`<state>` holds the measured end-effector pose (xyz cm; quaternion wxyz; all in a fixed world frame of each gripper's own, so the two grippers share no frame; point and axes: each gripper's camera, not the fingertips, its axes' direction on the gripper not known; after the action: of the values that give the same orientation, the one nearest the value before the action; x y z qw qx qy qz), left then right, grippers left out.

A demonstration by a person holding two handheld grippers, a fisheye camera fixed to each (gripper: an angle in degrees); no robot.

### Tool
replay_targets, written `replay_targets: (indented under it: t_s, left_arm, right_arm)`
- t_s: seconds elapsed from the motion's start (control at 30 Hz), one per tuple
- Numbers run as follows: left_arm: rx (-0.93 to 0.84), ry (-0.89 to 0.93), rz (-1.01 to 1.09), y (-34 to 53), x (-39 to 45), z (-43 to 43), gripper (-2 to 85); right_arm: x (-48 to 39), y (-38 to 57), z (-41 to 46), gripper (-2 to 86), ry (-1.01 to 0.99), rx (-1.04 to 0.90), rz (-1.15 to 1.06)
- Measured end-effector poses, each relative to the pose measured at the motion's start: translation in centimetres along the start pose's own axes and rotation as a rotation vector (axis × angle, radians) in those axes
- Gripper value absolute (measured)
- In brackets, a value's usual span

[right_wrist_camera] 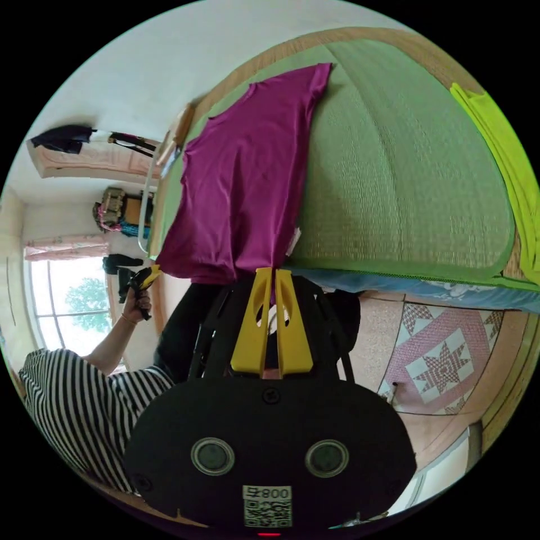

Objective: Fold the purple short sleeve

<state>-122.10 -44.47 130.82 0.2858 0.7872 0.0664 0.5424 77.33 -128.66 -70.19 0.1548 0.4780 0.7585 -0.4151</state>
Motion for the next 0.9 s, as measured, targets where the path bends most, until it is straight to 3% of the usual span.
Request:
replay_targets:
  t_s: [0.23,0.5,0.77,0.9]
  left_arm:
    - [0.034,-0.01,0.015,0.7,1.3,-3.1,1.9]
    - [-0.023,-0.038,-0.171,1.0,-2.0,1.2,3.2]
    - [0.109,-0.161,-0.151,-0.7,2.3,-1.2,3.9]
    - [0.038,-0.142,0.042,-7.1,9.0,3.4,3.7]
  right_arm:
    - [0.3,1.4,-6.4,0.6,-0.103,0.011,-0.027]
    - [4.3,3.0,-1.9,1.6,-0.128,-0.125,0.118]
    - [6.6,3.4,-5.8,3.5,-0.099,0.034,0.197]
    - [5.1,0.3,-8.2,5.0,-0.067,0.172,0.132]
